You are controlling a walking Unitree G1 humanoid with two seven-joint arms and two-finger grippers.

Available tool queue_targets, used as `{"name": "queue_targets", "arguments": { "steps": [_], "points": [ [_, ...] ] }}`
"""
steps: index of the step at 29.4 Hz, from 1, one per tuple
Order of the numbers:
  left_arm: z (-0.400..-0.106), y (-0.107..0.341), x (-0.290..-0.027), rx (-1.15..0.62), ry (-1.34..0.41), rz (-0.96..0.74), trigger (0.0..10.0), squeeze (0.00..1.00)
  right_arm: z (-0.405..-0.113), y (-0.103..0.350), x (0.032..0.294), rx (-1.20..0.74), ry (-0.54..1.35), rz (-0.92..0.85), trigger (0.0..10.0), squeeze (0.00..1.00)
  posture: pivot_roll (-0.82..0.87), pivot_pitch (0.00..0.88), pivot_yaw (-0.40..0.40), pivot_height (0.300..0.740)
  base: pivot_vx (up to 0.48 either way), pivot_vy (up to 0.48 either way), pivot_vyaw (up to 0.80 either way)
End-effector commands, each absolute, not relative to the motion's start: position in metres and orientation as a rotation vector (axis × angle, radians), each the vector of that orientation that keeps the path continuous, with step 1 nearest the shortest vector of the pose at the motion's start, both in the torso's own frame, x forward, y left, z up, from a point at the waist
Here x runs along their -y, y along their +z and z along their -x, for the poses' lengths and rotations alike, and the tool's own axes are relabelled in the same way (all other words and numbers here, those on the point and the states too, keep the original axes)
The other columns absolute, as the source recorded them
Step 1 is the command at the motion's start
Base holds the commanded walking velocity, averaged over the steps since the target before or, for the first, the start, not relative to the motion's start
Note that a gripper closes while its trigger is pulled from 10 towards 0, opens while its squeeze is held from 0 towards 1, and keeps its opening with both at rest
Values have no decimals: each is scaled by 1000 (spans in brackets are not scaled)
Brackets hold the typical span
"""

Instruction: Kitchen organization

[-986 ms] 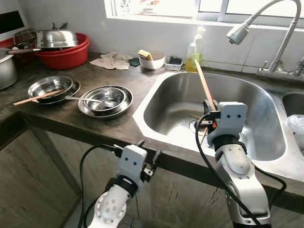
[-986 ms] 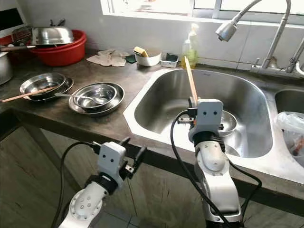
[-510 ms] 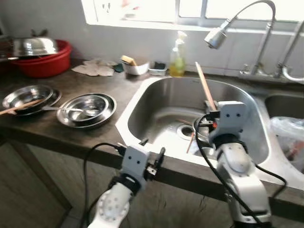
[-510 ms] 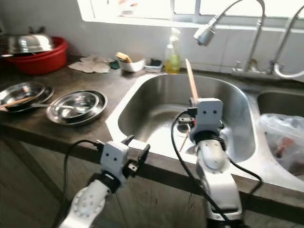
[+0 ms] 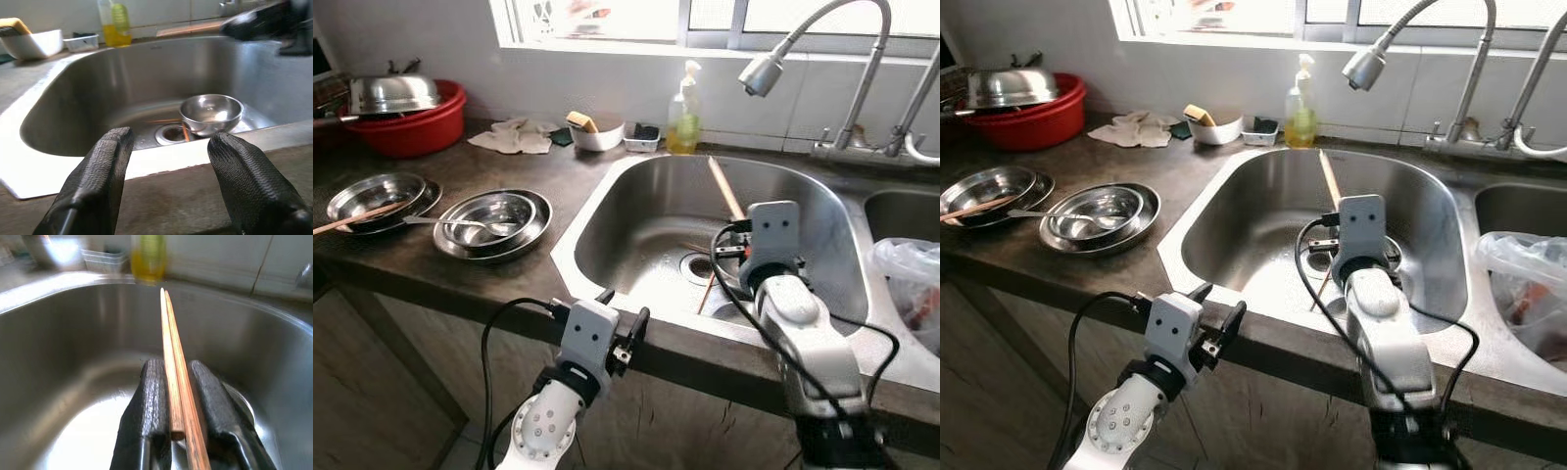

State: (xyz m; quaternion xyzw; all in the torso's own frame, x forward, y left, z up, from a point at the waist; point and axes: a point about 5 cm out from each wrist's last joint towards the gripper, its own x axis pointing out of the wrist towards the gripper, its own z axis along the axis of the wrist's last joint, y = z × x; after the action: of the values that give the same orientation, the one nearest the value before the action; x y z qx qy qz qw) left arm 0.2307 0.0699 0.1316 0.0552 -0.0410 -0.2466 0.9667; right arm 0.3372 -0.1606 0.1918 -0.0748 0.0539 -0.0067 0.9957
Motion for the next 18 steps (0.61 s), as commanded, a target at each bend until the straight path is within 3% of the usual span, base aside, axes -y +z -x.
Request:
{"name": "queue_targets", "arguments": {
  "steps": [1,12,13,18],
  "points": [
    [-227,135,-68,86,-509,-101,10000,0,-347,191,163,-158,2,140,10000,0,-21,81,-8,740,0,0,0],
    [-214,137,-65,69,-515,-78,10000,0,-375,170,167,-377,79,184,10000,0,-5,132,-29,740,0,0,0],
    [-213,136,-65,64,-512,-75,10000,0,-376,168,169,-392,76,181,10000,1000,-2,134,-34,740,0,0,0],
    [-210,136,-67,57,-507,-73,10000,0,-377,171,171,-374,75,174,10000,1000,-5,132,-35,740,0,0,0]
  ]
}}
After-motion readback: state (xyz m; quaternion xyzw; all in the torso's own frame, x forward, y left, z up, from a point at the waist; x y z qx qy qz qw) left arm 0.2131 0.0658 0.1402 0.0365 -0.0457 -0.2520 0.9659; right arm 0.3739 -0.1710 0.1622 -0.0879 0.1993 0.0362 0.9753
